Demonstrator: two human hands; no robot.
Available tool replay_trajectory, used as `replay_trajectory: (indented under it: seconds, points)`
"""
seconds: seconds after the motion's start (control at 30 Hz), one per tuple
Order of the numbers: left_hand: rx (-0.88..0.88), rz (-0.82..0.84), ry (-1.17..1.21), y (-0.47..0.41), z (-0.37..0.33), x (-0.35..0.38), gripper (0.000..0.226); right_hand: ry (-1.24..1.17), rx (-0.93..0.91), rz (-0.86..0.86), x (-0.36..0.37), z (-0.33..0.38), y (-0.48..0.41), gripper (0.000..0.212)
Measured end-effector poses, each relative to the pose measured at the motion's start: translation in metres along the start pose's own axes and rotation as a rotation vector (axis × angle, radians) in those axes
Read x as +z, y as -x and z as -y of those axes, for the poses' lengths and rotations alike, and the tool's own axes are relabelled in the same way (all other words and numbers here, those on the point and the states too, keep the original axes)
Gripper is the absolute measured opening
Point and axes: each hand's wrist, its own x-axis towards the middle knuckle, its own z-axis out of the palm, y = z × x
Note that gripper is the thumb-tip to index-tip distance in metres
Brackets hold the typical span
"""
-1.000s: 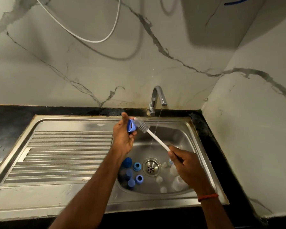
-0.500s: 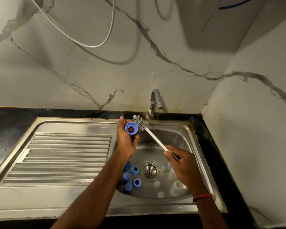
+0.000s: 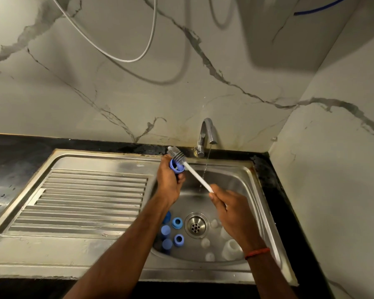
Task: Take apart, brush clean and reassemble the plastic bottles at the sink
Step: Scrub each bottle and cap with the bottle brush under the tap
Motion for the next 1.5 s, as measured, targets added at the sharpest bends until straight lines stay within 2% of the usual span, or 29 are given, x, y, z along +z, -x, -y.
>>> replay_trajectory:
  seconds: [0.1,0.23,0.33,0.43,0.57,0.67,0.77,1.0,1.2,1.3,1.5]
  points:
    - [0.016,-0.009,0.04,0.0,-0.003,0.002,0.031,-0.086,-0.012,0.069,0.0,0.004,0.002,0.028]
    - [-0.014,0.013,0.17,-0.01,-0.004,-0.01,0.028,-0.109,0.101,0.005,-0.013,-0.016,0.009,0.016]
    - [0.022,0.046,0.067,-0.016,0.003,-0.015,0.03,-0.151,0.195,-0.101,-0.02,-0.026,0.009,0.013]
    - [0.035,0.134,-0.032,-0.016,0.01,-0.017,0.021,-0.192,0.253,-0.079,-0.023,-0.027,0.008,0.016]
    - [0.038,0.203,-0.293,-0.015,0.023,-0.023,0.021,-0.163,0.341,-0.014,-0.022,-0.03,0.01,0.008]
    - [0.056,0.231,-0.562,-0.012,0.036,-0.031,0.02,-0.12,0.398,0.011,-0.018,-0.038,0.014,0.026]
    - [0.073,0.275,-0.821,-0.01,0.05,-0.042,0.026,-0.096,0.414,0.021,-0.019,-0.044,0.018,0.033]
    - [0.128,0.405,-1.287,-0.011,0.084,-0.07,0.045,-0.062,0.466,0.085,-0.019,-0.058,0.023,0.018]
    - [0.047,0.516,-1.508,-0.01,0.111,-0.086,0.039,0.05,0.505,0.145,-0.014,-0.074,0.032,0.016]
    - [-0.05,0.559,-1.638,-0.011,0.126,-0.091,0.04,0.058,0.533,0.147,-0.01,-0.083,0.034,0.014]
    - [-0.112,0.638,-1.813,-0.011,0.156,-0.097,0.038,0.031,0.564,0.154,-0.006,-0.097,0.034,0.014]
